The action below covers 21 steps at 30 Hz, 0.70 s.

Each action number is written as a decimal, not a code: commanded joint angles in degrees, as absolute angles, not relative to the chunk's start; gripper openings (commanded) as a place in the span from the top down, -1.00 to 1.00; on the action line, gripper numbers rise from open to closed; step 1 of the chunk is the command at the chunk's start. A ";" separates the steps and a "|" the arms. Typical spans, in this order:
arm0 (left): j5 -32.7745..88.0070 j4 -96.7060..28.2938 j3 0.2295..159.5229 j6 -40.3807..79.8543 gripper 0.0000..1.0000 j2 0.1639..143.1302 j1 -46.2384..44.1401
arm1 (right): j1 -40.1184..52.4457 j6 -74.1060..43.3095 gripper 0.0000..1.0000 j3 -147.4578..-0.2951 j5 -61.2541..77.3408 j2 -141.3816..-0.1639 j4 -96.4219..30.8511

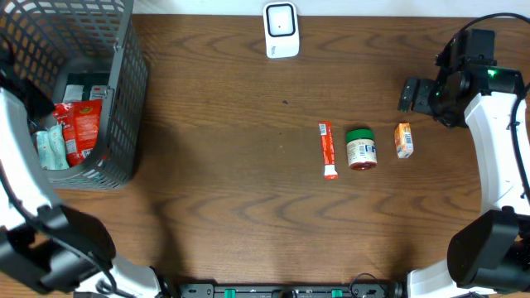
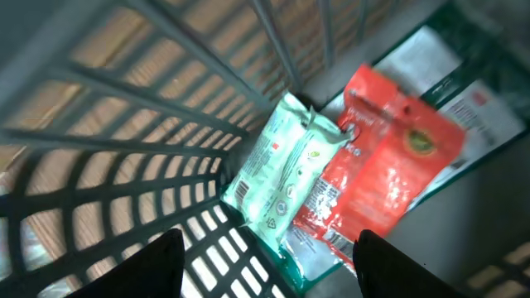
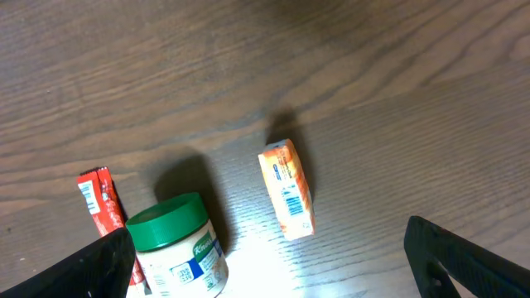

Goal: Scan the item barcode
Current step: 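Reach the left gripper into the basket and grasp the pale green pouch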

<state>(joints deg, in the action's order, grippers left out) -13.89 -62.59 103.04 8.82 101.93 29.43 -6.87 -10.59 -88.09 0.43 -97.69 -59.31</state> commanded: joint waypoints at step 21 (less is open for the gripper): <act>-14.26 -62.24 100.09 4.47 -0.31 120.68 30.13 | -7.14 -10.22 -0.99 -89.17 0.49 -96.79 -59.40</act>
